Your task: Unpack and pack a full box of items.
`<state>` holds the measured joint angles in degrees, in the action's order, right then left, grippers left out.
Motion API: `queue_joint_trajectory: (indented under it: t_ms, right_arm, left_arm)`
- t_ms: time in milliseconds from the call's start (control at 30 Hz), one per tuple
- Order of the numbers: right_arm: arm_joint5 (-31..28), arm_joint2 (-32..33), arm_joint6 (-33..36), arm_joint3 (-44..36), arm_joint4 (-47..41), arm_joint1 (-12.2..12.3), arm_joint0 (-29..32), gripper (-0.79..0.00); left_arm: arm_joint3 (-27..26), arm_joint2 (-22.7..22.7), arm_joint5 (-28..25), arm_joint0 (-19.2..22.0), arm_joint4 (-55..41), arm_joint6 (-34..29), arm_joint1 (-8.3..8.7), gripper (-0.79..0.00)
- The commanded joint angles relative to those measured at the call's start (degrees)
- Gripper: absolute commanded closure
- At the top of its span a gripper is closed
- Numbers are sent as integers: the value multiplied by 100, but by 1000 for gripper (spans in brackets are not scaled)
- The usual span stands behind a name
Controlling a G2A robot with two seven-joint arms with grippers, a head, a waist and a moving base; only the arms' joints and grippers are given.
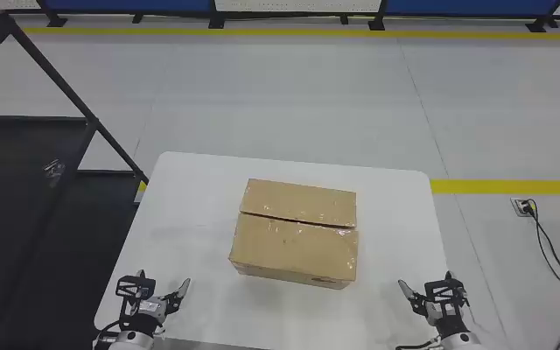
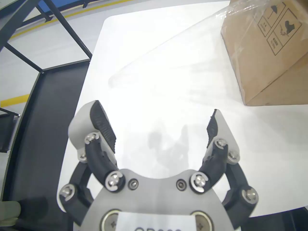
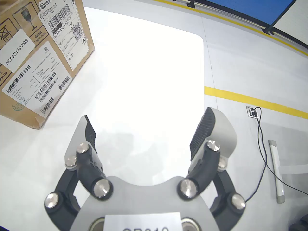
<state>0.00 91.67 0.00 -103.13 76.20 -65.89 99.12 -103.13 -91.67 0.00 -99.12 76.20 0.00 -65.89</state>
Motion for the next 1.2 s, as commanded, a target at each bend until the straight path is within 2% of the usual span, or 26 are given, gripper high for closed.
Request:
queue_joint_trajectory:
  t_ms: [0, 667, 733, 800, 867, 967, 1100, 1167]
  right_arm:
    - [0, 0, 0, 0, 0, 0, 0, -785]
    - [0, 0, 0, 0, 0, 0, 0, -785]
    - [-161, -35, -85, -163, -1, 2, -11, -785]
    - [-425, -5, -159, -415, 86, 17, 60, -785]
    - [-543, 23, -122, -658, 189, 25, 122, -785]
    - [-653, 0, -32, -1061, 96, 19, 146, -785]
    - [-941, -113, 290, -1619, -377, 5, 103, -785]
    - [-1114, -203, 597, -1879, -525, 6, 80, -785]
  left_arm:
    - [0, 0, 0, 0, 0, 0, 0, -784]
    - [0, 0, 0, 0, 0, 0, 0, -784]
    - [0, 0, 0, 0, 0, 0, 0, -785]
    - [-128, 9, -300, 15, -3, 129, 9, -785]
    - [-213, -25, -156, 60, 3, 85, -1, -785]
    - [-409, -57, -235, 190, -113, 56, -6, -785]
    - [-735, -193, -313, 314, -253, -24, -6, -785]
    - [-902, -242, -557, 324, -383, -130, 3, -785]
